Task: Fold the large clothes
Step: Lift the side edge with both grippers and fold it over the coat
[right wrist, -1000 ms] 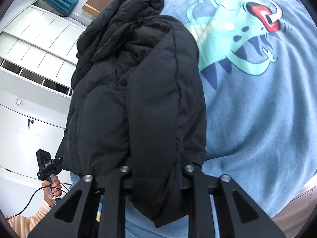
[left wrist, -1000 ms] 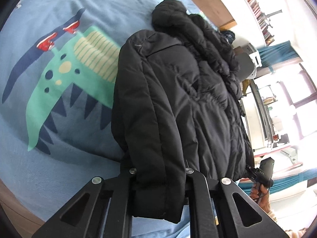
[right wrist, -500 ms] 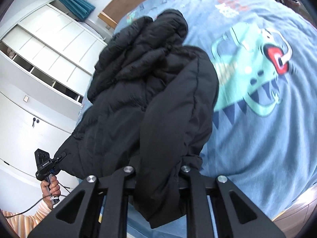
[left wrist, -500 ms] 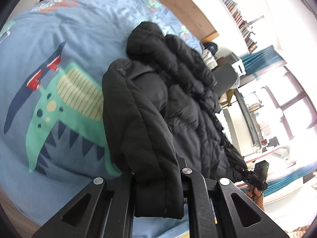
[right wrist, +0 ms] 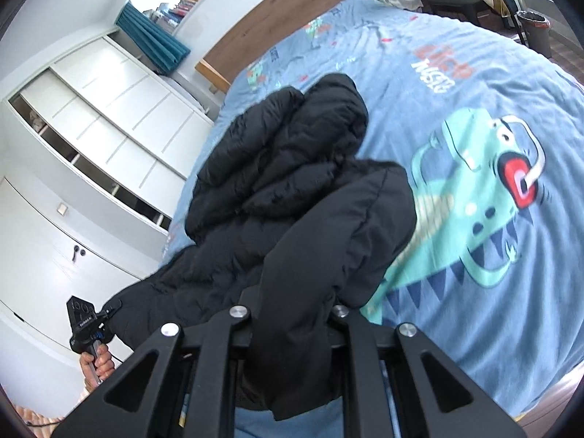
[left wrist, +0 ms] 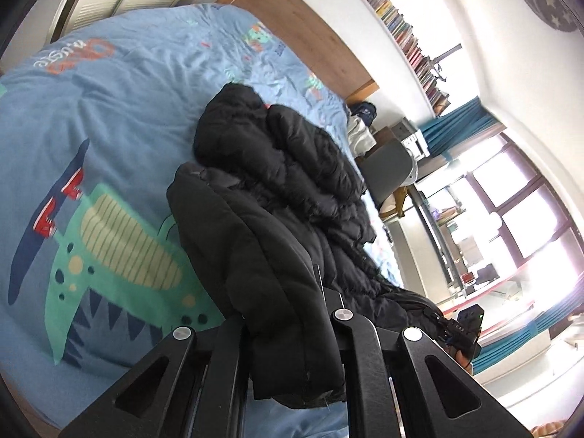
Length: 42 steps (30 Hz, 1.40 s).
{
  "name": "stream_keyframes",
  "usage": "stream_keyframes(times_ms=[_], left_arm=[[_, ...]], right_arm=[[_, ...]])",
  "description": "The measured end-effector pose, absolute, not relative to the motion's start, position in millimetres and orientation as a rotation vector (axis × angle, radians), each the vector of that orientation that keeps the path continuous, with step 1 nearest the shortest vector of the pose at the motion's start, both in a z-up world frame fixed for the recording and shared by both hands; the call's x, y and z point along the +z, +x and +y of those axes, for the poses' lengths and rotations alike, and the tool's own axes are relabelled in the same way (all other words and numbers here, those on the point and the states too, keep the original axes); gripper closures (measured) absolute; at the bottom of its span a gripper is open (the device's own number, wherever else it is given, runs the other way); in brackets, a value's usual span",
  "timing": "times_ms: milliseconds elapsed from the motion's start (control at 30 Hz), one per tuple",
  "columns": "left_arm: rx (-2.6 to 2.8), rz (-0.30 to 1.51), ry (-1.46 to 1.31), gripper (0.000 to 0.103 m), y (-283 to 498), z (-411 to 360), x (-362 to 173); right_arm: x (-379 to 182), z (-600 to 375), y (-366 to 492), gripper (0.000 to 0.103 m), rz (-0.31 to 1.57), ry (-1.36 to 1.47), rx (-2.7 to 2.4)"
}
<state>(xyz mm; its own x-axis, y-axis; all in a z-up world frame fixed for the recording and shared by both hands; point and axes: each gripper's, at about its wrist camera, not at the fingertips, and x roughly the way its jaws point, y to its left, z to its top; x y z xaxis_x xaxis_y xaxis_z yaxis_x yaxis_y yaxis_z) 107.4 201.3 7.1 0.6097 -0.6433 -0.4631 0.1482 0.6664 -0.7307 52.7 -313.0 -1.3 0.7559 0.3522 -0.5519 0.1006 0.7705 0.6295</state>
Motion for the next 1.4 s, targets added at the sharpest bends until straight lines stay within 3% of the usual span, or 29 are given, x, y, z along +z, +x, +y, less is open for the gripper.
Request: stream_keyframes(times_ms=[433, 833, 1133, 1400], left_arm=[[-0.53, 0.652, -0.717, 0.094, 174, 217, 71], [-0.45, 0.575, -0.825, 0.094, 323, 236, 95], [-0.332, 0.683, -0.765, 0.093, 465, 217, 66], [-0.231, 0.85, -0.732, 0.088, 567, 197, -10]], right_arm=[[65, -340, 109, 0.091, 0.551, 0.728, 0.155], [111, -402, 243, 0.091, 0.488, 0.873, 0.002], [85, -429, 381, 0.091, 0.596, 0.868, -0.17], [15, -456, 468, 0.09, 0.691, 0.944, -0.255]])
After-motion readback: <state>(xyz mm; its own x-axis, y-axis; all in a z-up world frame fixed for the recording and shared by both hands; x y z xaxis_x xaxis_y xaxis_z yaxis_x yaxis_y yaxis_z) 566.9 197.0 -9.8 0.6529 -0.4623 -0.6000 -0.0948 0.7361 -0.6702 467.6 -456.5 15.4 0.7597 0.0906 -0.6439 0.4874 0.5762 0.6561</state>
